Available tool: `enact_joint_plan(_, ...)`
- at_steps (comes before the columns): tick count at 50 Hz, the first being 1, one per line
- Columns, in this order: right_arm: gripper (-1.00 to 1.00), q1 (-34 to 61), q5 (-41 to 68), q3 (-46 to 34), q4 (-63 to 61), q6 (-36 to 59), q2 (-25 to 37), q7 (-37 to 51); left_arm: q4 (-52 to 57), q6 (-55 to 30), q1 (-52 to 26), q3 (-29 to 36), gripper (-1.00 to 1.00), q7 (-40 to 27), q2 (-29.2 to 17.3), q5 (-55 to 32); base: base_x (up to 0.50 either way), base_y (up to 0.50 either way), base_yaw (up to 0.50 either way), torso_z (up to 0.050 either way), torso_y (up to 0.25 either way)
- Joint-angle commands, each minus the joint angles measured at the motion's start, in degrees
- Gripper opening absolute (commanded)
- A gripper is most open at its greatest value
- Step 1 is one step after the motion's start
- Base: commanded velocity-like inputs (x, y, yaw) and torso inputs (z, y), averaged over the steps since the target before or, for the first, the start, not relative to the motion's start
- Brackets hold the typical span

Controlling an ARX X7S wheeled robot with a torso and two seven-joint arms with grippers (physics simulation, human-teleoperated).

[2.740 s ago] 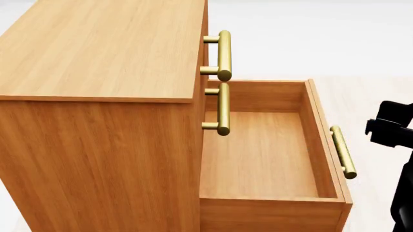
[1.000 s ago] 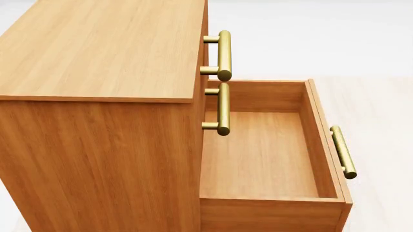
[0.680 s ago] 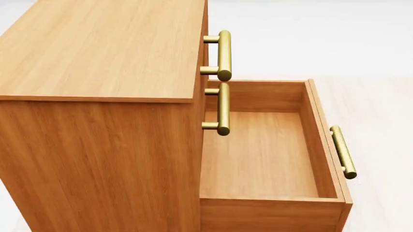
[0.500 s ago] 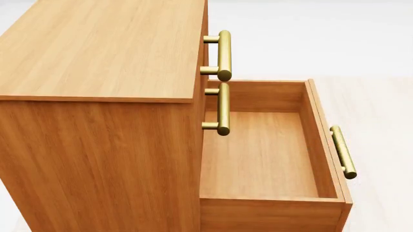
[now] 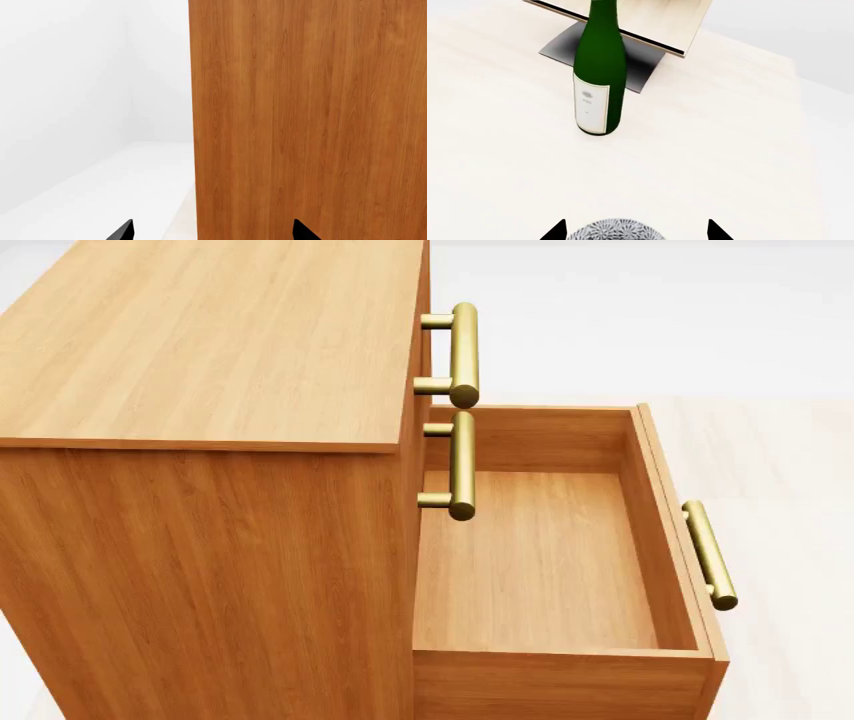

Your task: Put the bowl in the bottom drawer of the cabinet and close it.

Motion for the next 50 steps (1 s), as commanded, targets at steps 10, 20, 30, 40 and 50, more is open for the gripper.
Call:
enact_joint_plan(10, 1.00, -0.8, -1.0, 1.3, 1.7, -0.3, 0.6, 1.9, -0.1, -0.1, -0.2, 0.3, 1.00, -0.3, -0.1, 0.3, 0.00, 0.00, 0.00, 0.000, 0.000)
enact_joint_plan(20, 1.00, -0.5, -0.4, 2.3, 3.7, 0.5, 0.7, 1.6, 0.2, -0.2, -0.1, 0.4, 1.00, -0.5, -0.3, 0.2, 0.00, 0.00, 0.00, 0.000, 0.000)
enact_joint_plan(30, 1.00, -0.8, 0.9, 4.8, 5.4, 0.6, 1.1, 0.8, 0.0, 0.1, 0.0, 0.6, 1.00, -0.8, -0.3, 0.8, 0.00, 0.00, 0.00, 0.000, 0.000)
enact_joint_plan(40, 1.00, -0.9, 1.6, 6.3, 6.3, 0.8, 1.0, 0.7, -0.4, 0.3, -0.2, 0.6, 1.00, -0.8, -0.4, 0.6, 0.00, 0.00, 0.00, 0.000, 0.000)
enact_joint_plan(50, 1.00, -0.6, 1.9, 7.6, 8.5, 0.2, 1.3, 0.6, -0.8, 0.7, -0.4, 0.8, 1.00, -0.9, -0.5, 0.5, 0.00, 0.00, 0.00, 0.000, 0.000)
